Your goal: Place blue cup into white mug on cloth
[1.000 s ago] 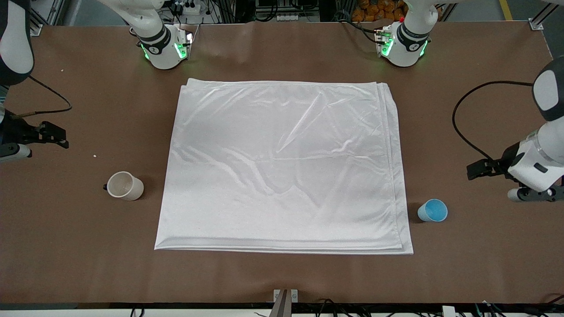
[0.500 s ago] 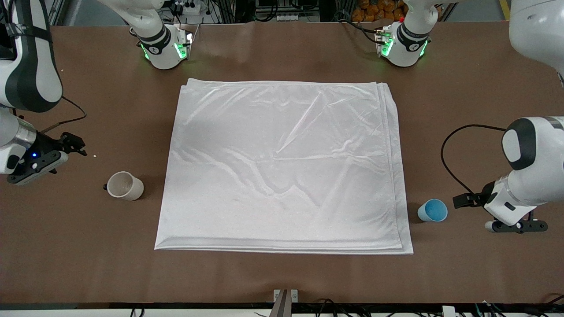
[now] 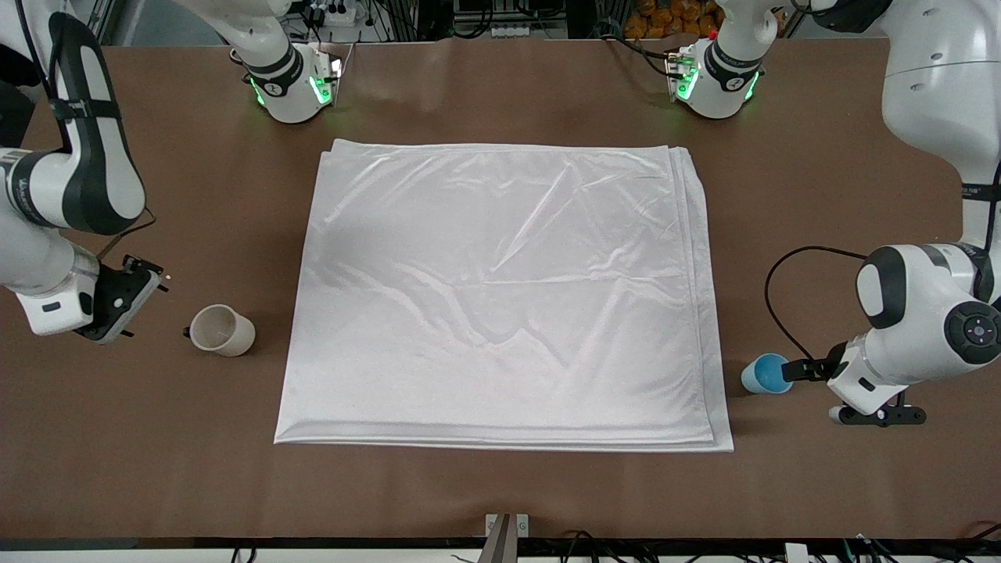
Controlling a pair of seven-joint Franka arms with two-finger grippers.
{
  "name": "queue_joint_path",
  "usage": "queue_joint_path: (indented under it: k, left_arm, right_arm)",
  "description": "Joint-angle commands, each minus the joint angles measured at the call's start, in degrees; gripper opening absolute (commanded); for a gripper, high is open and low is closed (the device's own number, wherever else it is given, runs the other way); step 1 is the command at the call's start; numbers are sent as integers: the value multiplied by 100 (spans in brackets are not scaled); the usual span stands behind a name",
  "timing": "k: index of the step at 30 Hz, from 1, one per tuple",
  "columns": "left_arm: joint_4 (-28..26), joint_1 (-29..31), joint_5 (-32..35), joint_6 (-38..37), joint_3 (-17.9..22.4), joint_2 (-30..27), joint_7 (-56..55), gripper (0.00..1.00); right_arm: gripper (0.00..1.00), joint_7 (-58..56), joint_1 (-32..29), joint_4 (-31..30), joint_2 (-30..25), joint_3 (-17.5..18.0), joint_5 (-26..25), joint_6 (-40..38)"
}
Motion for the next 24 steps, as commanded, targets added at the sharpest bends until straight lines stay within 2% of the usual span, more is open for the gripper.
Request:
queue_joint_path:
  k: [1,11,18,21,24]
  left_arm:
    - [75,20,126,36,-16,110,65,100]
    - [67,11,126,115,-16,409,117,100]
    - [67,11,117,247,-16,532,109,100]
    - [75,11,100,273,-16,567,21,61]
    - [67,11,100,317,-16,576,3,19]
  right_arm:
    - [100,-764,-33,34,348,16,-83,348]
    - [100,-2091,-103,34,893,16,-74,990]
    - [100,-2602,-129,42,1060,16,-65,1052]
    - [100,-2699,-156,25,1078,16,-65,1095]
    - [100,-2751,-200,25,1139,16,-65,1104]
